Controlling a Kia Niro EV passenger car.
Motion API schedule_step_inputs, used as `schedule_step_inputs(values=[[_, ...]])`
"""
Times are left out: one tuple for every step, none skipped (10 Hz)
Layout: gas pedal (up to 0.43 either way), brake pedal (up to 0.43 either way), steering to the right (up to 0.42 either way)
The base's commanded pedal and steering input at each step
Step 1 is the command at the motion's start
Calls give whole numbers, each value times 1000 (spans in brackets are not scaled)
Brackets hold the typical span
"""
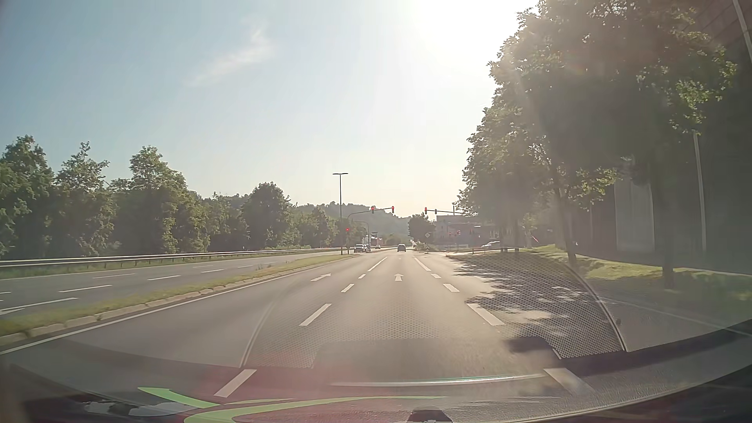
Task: Follow the waypoints while adhering to traffic rules and regulations
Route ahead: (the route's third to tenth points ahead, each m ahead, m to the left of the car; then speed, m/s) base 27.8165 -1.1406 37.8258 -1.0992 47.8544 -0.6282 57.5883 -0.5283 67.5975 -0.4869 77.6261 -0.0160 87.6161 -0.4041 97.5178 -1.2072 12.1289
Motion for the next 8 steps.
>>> schedule_step_inputs(values=[[0,165,4],[0,165,4],[0,165,4],[0,165,4],[0,165,4],[0,165,4],[0,165,4],[0,165,4]])
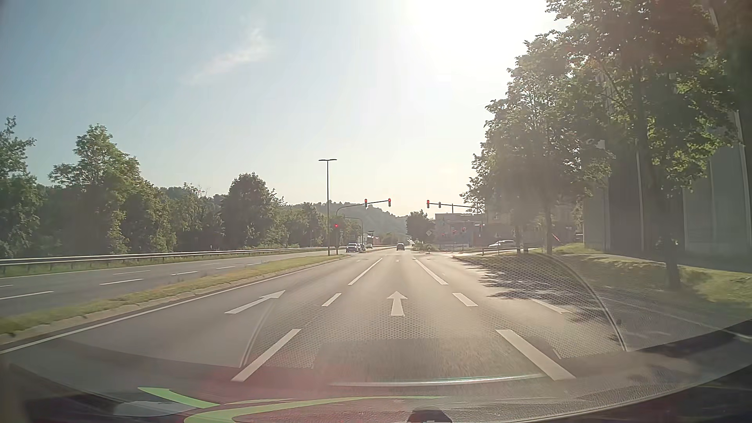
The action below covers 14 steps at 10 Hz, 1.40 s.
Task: Follow the waypoints while adhering to traffic rules and regulations
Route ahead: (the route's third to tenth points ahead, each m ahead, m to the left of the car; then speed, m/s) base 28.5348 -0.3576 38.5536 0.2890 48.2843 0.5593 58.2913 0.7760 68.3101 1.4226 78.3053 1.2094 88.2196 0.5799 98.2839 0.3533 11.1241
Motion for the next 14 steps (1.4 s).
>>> schedule_step_inputs(values=[[0,165,4],[0,165,4],[0,165,4],[0,165,3],[0,165,3],[0,165,3],[0,165,3],[0,165,3],[0,165,3],[0,165,3],[0,165,3],[0,171,3],[0,171,2],[0,171,1]])
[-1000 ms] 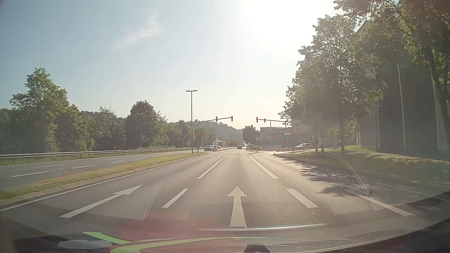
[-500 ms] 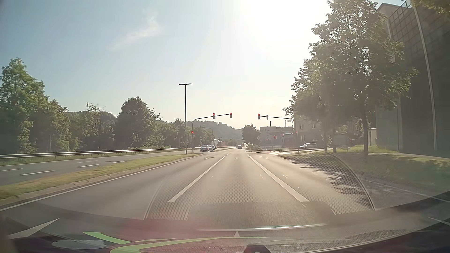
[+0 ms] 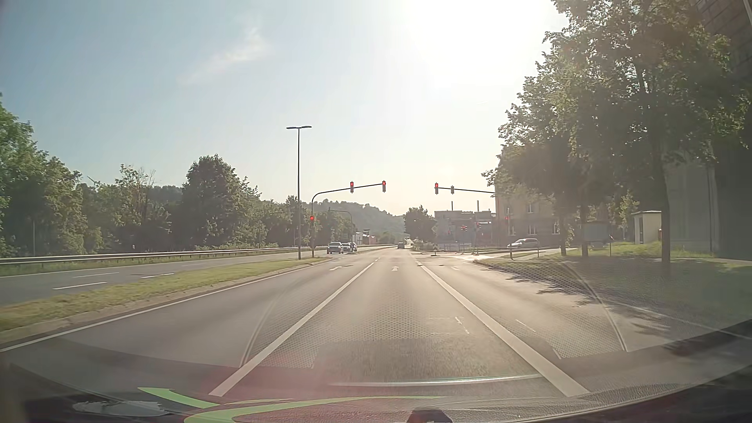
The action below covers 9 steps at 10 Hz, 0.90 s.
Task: Follow the waypoints while adhering to traffic rules and regulations
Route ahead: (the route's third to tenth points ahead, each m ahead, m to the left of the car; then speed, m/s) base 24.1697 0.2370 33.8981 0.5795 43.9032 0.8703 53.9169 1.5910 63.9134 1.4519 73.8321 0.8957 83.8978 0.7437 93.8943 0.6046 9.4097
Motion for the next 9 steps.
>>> schedule_step_inputs(values=[[0,171,0],[0,171,0],[0,171,0],[0,177,0],[0,177,0],[0,171,0],[0,171,0],[0,171,0],[0,177,0]])
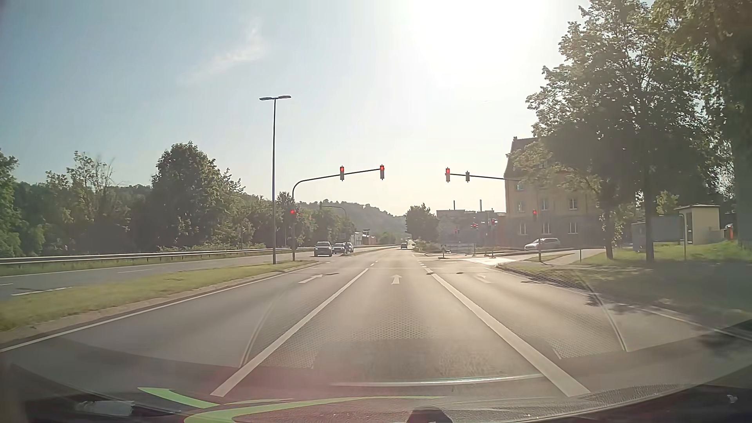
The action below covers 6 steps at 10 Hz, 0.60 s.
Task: Follow the waypoints while adhering to traffic rules and regulations
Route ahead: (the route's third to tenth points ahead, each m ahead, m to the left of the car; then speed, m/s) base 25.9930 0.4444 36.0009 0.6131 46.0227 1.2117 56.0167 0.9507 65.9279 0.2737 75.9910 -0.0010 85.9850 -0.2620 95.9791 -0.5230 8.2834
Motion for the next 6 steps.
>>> schedule_step_inputs(values=[[0,177,0],[0,177,1],[0,177,1],[0,177,1],[0,177,1],[0,177,2]])
